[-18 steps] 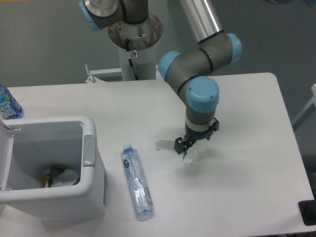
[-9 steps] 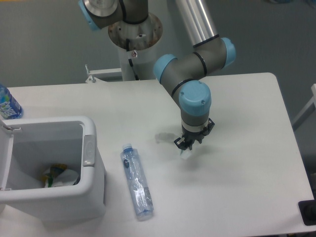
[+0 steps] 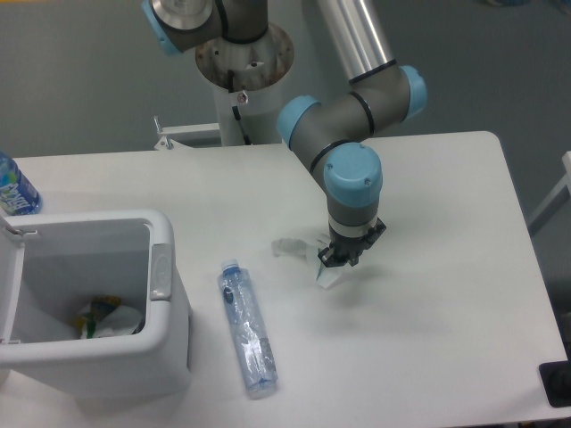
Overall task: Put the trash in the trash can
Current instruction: 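Close the gripper on the crumpled white tissue, then lift the tissue and carry it over the white bin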
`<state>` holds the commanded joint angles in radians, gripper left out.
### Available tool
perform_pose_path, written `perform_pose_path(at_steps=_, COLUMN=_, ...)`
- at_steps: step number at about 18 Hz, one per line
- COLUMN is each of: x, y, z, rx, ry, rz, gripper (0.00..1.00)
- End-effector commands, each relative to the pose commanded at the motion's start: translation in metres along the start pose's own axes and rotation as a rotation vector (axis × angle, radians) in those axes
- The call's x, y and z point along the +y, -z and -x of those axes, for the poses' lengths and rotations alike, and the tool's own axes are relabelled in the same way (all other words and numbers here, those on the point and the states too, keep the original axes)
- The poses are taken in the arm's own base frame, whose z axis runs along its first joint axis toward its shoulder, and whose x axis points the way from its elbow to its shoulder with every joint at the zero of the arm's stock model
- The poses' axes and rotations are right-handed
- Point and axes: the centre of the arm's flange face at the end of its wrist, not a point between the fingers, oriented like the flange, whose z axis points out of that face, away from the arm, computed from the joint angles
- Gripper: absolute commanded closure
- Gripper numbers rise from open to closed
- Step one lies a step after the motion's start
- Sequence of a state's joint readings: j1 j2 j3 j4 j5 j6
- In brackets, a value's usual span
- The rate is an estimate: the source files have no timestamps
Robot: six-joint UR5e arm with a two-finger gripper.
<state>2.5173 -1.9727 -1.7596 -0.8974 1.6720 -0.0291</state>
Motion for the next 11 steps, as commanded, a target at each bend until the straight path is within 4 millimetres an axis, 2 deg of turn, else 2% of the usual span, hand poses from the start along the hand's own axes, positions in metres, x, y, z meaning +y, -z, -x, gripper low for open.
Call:
perform_pose_path(at_steps=5, x=-0.029, y=0.053, z=0.008, rx=0.01, ry=0.019, rz=-0.115, gripper=1.0)
perform_pose_path(at_steps=6, x=-0.035, y=0.064, z=0.014, rx=0.011, ry=0.031, rz=-0.136, gripper=1.0)
perform_pose_path(at_steps=7, x=-0.039, y=0.079, z=0.02, rx=0.014, ry=0.044, rz=-0.162, gripper=1.0)
perform_pose_path(at_steps=11, x=-0.056, y=0.162, z=0.04, rx=0.151, ry=0.099, rz=-0.311, gripper=1.0)
